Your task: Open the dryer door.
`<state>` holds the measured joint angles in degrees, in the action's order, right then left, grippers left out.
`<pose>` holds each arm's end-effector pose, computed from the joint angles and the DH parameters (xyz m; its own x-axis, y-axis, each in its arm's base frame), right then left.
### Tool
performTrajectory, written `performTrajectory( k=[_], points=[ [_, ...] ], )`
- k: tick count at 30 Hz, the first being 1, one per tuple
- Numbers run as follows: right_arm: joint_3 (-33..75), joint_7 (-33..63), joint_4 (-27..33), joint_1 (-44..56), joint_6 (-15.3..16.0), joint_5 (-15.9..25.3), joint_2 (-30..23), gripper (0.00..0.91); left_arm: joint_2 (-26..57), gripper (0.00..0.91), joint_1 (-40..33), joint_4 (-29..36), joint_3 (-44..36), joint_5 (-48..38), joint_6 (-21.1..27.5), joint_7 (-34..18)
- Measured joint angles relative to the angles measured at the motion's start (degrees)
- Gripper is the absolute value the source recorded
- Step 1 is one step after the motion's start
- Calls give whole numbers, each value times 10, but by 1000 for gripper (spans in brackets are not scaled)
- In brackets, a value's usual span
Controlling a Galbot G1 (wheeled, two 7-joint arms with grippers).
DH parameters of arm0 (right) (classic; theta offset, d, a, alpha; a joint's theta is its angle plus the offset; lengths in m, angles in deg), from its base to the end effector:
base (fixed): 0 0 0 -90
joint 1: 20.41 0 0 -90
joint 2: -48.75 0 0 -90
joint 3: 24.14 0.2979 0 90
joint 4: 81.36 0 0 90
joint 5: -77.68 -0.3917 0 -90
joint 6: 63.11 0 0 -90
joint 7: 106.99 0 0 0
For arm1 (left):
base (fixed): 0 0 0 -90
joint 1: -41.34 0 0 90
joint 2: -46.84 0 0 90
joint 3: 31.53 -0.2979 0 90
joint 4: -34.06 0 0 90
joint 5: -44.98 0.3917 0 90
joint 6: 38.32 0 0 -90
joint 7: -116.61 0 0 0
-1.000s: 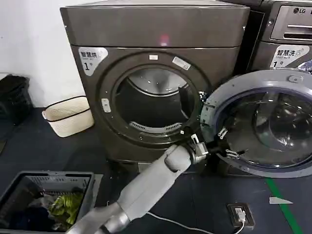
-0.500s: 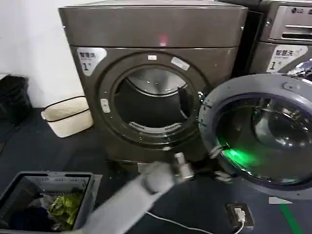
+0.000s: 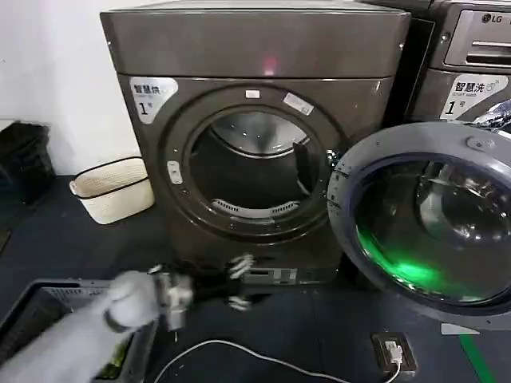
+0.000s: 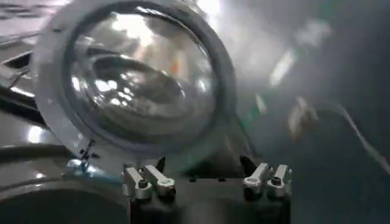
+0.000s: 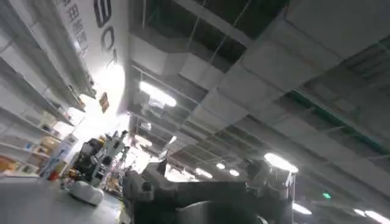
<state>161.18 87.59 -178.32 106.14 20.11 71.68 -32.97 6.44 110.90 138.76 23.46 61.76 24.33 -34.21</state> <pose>-0.1433 -0.4192 -0.1328 0.0819 0.8762 -0.4750 0.8719 -0.2939 -0.3918 0.3935 0.0103 -0.1673 -0.3492 0.8943 0.2797 0.3961 -0.1297 0.9090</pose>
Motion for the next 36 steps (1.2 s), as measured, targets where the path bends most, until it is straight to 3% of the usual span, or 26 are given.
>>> performTrajectory(
  k=[5, 11, 19, 23, 28, 36],
  points=[
    [-6, -4, 5, -5, -1, -9, 1, 907, 77, 907, 30, -15, 69, 97, -88, 0],
    [-7, -12, 12, -13, -1, -57, -1, 907, 157, 907, 38, -35, 111, 220, -196, 3],
    [-10, -17, 21, -13, -2, -123, 4, 907, 225, 907, 43, -59, 113, 403, -200, 21],
    [-19, -17, 24, -12, -2, -133, 7, 907, 247, 907, 47, -63, 103, 490, -200, 21],
    [-28, -21, 22, -16, 9, -130, 5, 907, 266, 907, 62, -58, 101, 530, -199, 34],
    [-37, -19, 29, -20, 0, -130, 7, 907, 274, 907, 73, -68, 106, 556, -199, 35]
  ],
)
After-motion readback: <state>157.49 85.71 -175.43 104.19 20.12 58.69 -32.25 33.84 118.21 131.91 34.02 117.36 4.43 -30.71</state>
